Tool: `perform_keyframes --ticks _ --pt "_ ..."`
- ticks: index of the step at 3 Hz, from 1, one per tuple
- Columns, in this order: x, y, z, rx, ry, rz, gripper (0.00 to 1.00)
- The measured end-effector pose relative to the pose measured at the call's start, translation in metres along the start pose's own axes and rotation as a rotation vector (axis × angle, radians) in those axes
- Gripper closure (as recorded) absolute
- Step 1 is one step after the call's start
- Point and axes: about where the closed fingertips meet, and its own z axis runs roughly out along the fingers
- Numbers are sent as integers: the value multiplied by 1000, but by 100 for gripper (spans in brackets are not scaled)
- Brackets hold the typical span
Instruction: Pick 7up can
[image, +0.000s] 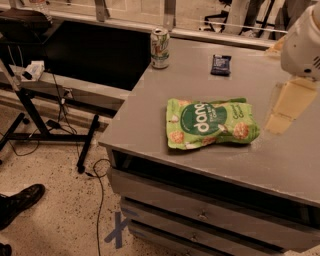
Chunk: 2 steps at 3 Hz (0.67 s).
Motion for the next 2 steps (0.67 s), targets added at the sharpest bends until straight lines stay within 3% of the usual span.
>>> perform_keyframes --ticks 1,2 --pt "-33 -38 23 17 -109 24 0" --pt "-83 -85 56 35 -237 61 0"
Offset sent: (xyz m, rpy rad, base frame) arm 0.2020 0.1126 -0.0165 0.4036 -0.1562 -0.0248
